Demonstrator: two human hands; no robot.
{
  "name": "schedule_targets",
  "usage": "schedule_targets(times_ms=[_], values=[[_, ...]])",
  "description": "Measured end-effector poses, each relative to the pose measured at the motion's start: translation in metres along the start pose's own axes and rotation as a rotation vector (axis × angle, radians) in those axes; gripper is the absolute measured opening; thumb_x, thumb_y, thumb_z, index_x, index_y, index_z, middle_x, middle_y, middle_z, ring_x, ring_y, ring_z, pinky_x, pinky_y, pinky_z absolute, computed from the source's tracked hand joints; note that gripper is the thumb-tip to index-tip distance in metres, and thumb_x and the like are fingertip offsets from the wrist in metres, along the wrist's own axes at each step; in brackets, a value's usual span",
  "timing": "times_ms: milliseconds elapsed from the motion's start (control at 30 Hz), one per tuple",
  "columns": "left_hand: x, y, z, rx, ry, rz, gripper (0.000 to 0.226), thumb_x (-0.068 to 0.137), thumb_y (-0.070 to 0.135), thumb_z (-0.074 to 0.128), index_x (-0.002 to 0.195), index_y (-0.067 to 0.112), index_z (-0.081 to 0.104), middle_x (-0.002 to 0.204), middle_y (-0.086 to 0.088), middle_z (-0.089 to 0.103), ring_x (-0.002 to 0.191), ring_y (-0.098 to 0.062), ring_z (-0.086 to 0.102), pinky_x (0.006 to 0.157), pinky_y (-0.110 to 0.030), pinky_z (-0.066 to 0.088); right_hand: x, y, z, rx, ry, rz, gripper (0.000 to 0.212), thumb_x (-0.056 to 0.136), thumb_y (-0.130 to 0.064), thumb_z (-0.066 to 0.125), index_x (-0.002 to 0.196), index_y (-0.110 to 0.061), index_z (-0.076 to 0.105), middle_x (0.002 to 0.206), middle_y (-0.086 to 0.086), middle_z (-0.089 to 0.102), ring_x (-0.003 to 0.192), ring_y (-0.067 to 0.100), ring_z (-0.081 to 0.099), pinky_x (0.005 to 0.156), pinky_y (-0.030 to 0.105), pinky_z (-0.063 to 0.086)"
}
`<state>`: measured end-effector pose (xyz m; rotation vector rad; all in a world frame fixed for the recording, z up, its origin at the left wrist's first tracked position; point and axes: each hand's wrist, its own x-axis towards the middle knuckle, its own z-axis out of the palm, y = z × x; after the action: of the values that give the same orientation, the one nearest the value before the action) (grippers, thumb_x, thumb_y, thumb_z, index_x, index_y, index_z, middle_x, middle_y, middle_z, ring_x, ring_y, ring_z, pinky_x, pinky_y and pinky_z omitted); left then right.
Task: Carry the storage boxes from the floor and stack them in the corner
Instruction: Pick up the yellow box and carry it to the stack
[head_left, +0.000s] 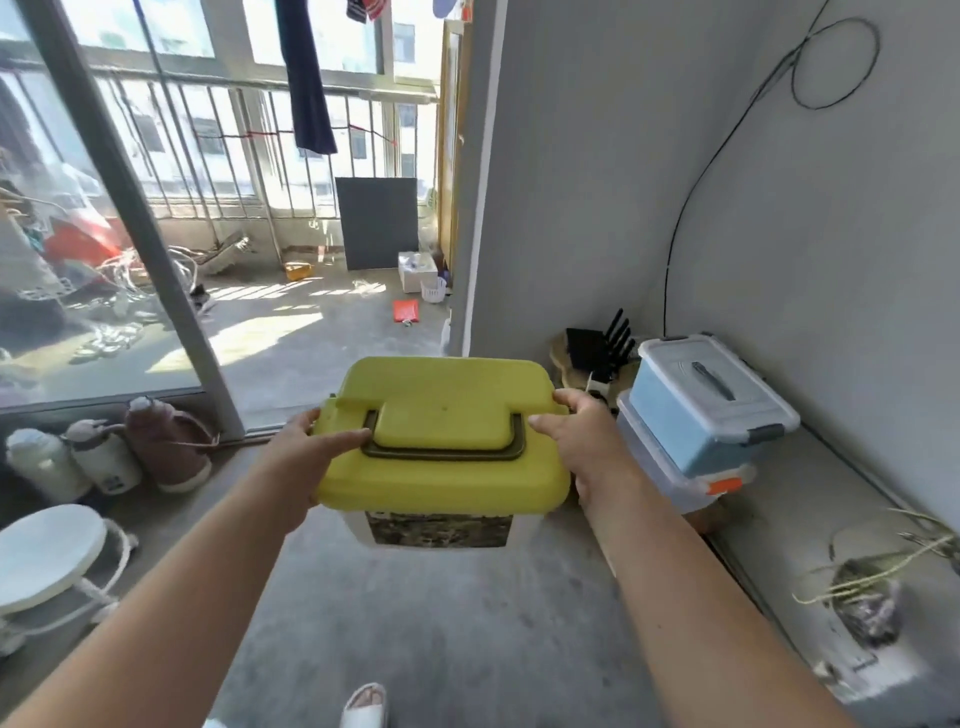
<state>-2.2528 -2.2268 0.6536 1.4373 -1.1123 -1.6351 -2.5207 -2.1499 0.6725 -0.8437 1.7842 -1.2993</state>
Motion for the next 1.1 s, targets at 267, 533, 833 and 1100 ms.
schedule_targets(times_ms=[267, 533, 833, 1100], values=[[0.171, 0.107, 0.049, 0.186, -0.209, 0.095, 0.066, 0.073, 0.019, 0.079, 0.132, 0.022, 0.048, 0.117, -0.011, 0.061, 0.1, -0.035, 0.063, 0.081, -0.05, 0.055, 0.118, -0.042, 0.008, -0.026, 0.244, 0.014, 0.061, 0.083, -0.018, 0.065, 0.14, -0.016, 0.044, 0.122, 0.006, 0.057, 0.106, 0.024, 0.058, 0.09, 0.042, 0.051], [0.265, 0.132, 0.188, 0.266, -0.48, 0.058, 0.051, 0.067, 0.015, 0.082, 0.112, 0.024, 0.058, 0.109, -0.01, 0.065, 0.096, -0.031, 0.063, 0.082, -0.044, 0.053, 0.198, -0.029, -0.07, -0.001, 0.557, 0.112, 0.054, 0.081, -0.018, 0.065, 0.133, -0.016, 0.05, 0.109, 0.002, 0.06, 0.095, 0.021, 0.06, 0.082, 0.039, 0.052], [0.346, 0.169, 0.353, 0.405, -0.534, 0.122, 0.076, 0.062, 0.024, 0.086, 0.13, 0.018, 0.053, 0.12, -0.014, 0.062, 0.109, -0.036, 0.06, 0.097, -0.055, 0.047, 0.304, -0.028, -0.184, 0.026, 0.637, 0.113, 0.048, 0.08, -0.02, 0.066, 0.126, -0.013, 0.056, 0.112, 0.008, 0.062, 0.098, 0.025, 0.06, 0.082, 0.037, 0.051], [0.388, 0.178, 0.487, 0.473, -0.673, 0.163, 0.084, 0.061, 0.029, 0.087, 0.135, 0.021, 0.049, 0.124, -0.009, 0.06, 0.109, -0.032, 0.059, 0.097, -0.053, 0.048, 0.354, -0.026, -0.276, 0.061, 0.843, 0.138, 0.039, 0.077, -0.015, 0.067, 0.115, -0.018, 0.061, 0.1, 0.005, 0.061, 0.082, 0.019, 0.057, 0.076, 0.035, 0.047]])
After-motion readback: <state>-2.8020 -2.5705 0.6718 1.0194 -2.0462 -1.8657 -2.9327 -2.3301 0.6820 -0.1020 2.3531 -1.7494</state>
